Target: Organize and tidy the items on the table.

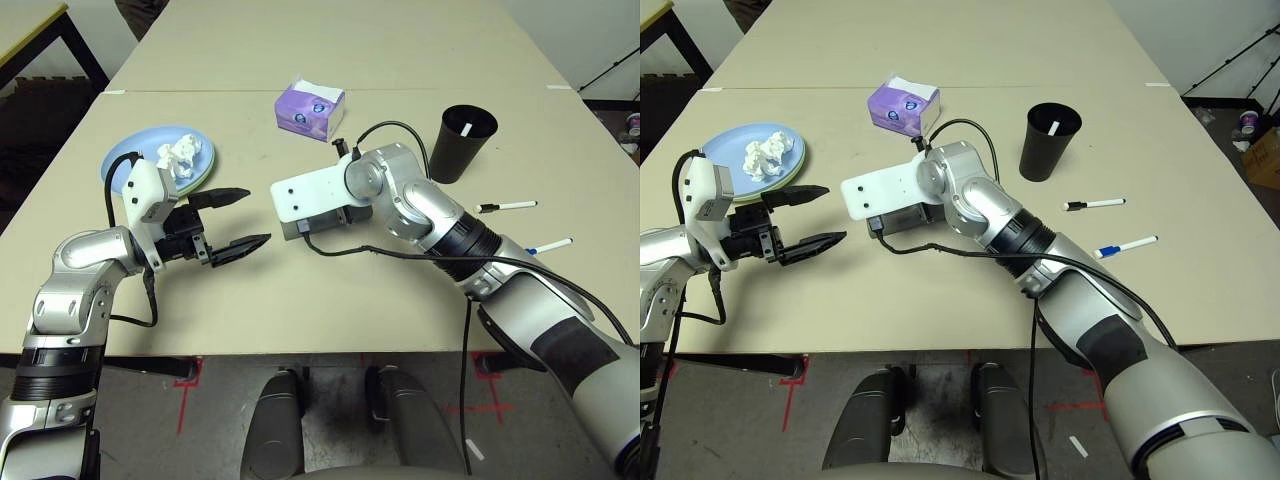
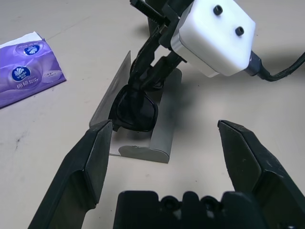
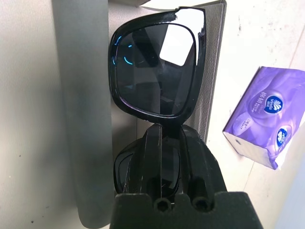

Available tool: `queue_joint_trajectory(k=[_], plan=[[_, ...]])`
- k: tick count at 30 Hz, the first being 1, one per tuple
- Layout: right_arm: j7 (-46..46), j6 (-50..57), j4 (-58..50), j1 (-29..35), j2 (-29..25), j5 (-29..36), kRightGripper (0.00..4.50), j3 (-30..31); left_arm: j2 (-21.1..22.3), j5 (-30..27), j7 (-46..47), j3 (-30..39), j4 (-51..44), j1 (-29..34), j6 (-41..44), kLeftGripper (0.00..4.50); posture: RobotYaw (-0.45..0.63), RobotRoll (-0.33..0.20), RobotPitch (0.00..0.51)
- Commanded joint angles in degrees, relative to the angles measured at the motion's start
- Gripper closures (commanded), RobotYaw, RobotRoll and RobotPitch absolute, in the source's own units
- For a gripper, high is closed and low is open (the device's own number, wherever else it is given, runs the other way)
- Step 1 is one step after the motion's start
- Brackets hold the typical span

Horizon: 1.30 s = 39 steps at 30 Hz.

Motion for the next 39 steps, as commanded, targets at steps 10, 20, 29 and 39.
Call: queue_joint_trajectory(k=[10, 20, 29, 39], plan=[[1.0, 1.0, -2.0, 3.1, 0.5, -0.7, 4.12, 1.9, 0.9, 0.0, -0.3, 0.0, -0.7, -0.1, -0.1, 0.0, 0.02, 0.0, 0.152], [-3.2, -0.6, 7.6, -1.2, 3.5, -0.4, 4.12, 0.9, 0.9, 0.0, -0.1, 0.1, -0.9, 0.1, 0.0, 0.0, 0.02, 0.0, 0.154], [1.9, -0.2, 4.6, -2.3, 1.3, 1.1, 4.12, 0.0, 0.7, 0.2, -0.1, 0.0, -0.4, -0.1, -0.4, 0.0, 0.01, 0.0, 0.148], [5.7, 1.7, 0.8, -1.2, 0.6, 1.7, 4.12, 0.5, 0.5, 0.5, -0.4, -0.6, 0.7, -1.3, -0.8, 0.0, 0.0, 0.0, 0.148]])
